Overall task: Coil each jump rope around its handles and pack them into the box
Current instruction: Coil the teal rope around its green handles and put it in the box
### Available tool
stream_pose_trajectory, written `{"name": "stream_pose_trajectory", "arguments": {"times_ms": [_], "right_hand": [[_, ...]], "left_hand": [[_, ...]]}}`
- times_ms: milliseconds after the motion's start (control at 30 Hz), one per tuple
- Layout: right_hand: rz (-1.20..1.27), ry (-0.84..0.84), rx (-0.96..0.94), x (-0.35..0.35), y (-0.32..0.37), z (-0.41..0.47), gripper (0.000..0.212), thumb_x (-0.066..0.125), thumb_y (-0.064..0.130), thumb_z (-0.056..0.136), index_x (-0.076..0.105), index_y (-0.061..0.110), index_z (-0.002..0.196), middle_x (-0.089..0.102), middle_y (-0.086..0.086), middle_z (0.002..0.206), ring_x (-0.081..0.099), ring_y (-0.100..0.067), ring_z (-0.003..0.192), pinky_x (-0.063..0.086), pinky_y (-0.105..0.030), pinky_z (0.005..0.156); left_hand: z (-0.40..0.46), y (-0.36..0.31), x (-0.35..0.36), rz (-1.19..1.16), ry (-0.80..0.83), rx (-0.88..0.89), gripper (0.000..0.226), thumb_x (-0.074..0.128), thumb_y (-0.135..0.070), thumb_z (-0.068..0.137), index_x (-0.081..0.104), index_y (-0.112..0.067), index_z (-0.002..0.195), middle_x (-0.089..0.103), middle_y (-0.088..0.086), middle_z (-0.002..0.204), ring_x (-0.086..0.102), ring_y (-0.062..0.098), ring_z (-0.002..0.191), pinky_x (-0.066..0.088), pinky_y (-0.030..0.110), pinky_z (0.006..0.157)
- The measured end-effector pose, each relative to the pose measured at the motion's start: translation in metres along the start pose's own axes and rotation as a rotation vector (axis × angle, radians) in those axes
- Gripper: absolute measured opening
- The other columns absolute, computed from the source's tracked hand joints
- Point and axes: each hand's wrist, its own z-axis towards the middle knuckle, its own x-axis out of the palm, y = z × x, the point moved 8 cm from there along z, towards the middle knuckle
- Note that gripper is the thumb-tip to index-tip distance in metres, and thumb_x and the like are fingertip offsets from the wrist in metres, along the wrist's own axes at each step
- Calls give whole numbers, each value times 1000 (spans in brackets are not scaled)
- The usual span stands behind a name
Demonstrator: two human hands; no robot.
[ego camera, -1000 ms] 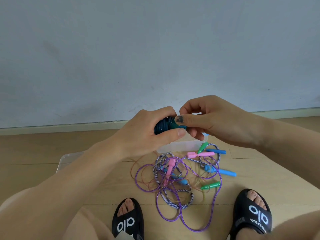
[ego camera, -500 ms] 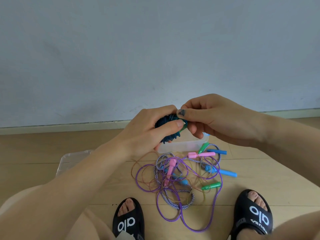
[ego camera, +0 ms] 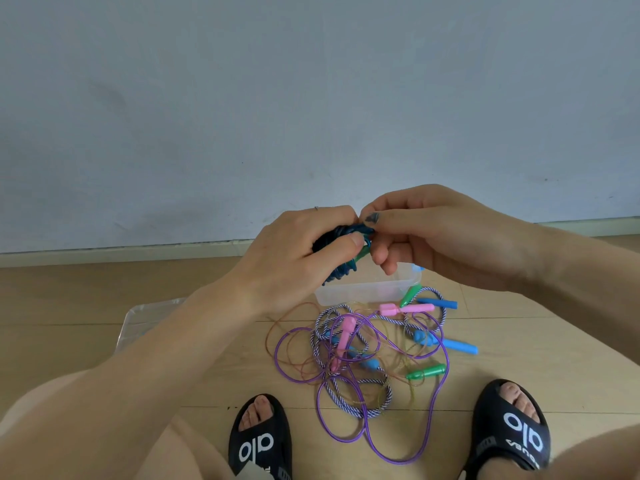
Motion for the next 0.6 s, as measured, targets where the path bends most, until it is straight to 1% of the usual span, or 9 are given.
{"name": "stream_pose_trajectory", "arguments": {"times_ms": [67, 133, 200, 267, 300, 367, 433, 500, 600], "right_hand": [[20, 15, 20, -1, 0, 0, 15, 49, 2, 97, 64, 0, 94, 66, -12, 65, 62, -17, 57, 52, -19, 57], [0, 35, 25, -2, 2, -2, 13, 51, 1, 95, 64, 0, 93, 67, -12, 67, 63, -16, 58, 53, -18, 58], [-24, 54, 21, -3, 3, -3, 10, 54, 0, 91, 65, 0, 92, 68, -12, 68, 65, -15, 60, 53, -17, 59], [-23, 63, 16, -4, 6, -5, 8, 58, -1, 87, 65, 0, 92, 68, -12, 68, 66, -15, 60, 54, -17, 60], [-28, 65, 12, -5, 6, -5, 10, 62, 0, 83, 64, 0, 93, 69, -12, 69, 66, -15, 61, 54, -18, 60], [-67, 69, -1, -6, 7, -6, 19, 66, 5, 77, 64, 0, 95, 69, -13, 71, 67, -17, 63, 55, -19, 62], [-138, 51, -26, -8, 7, -5, 16, 67, 4, 82, 65, 0, 97, 69, -13, 73, 67, -19, 64, 54, -20, 64], [-204, 29, -43, -9, 8, -6, 12, 65, 5, 88, 64, 1, 99, 69, -13, 72, 66, -20, 64, 54, -21, 64], [-231, 13, -64, -9, 11, -6, 12, 63, 7, 91, 63, 1, 101, 68, -12, 71, 65, -22, 63, 53, -22, 64]], "left_hand": [[0, -2, 0, 18, 14, 11, 20, 47, -34, 93, 49, -24, 75, 50, -7, 65, 51, 13, 61, 40, 36, 56], [0, -2, 3, -70, 51, -6, 16, 49, -31, 94, 53, -22, 82, 57, -4, 71, 61, 15, 58, 49, 35, 52], [-1, -3, 5, -145, 80, -11, 10, 51, -27, 96, 55, -21, 89, 60, -1, 74, 64, 20, 55, 49, 29, 47], [-1, -5, 4, -202, 84, -4, 4, 54, -19, 98, 52, -19, 95, 61, -1, 76, 61, 22, 54, 45, 24, 46], [-1, -6, 4, -234, 79, -1, 6, 55, -16, 98, 49, -17, 97, 61, -2, 79, 60, 22, 55, 45, 22, 47], [-1, -8, 2, -282, 75, 4, 10, 56, -16, 96, 46, -17, 99, 60, -1, 85, 59, 26, 57, 46, 25, 47], [-2, -9, 3, -316, 77, -6, 10, 55, -19, 93, 46, -18, 98, 59, -1, 87, 59, 30, 60, 52, 34, 48], [-3, -9, 2, -342, 75, -14, 9, 53, -20, 92, 46, -19, 98, 59, -1, 86, 59, 31, 60, 53, 42, 52], [-3, -11, 0, -360, 59, -17, 8, 52, -21, 93, 46, -21, 97, 59, -2, 84, 60, 29, 59, 54, 39, 53]]}}
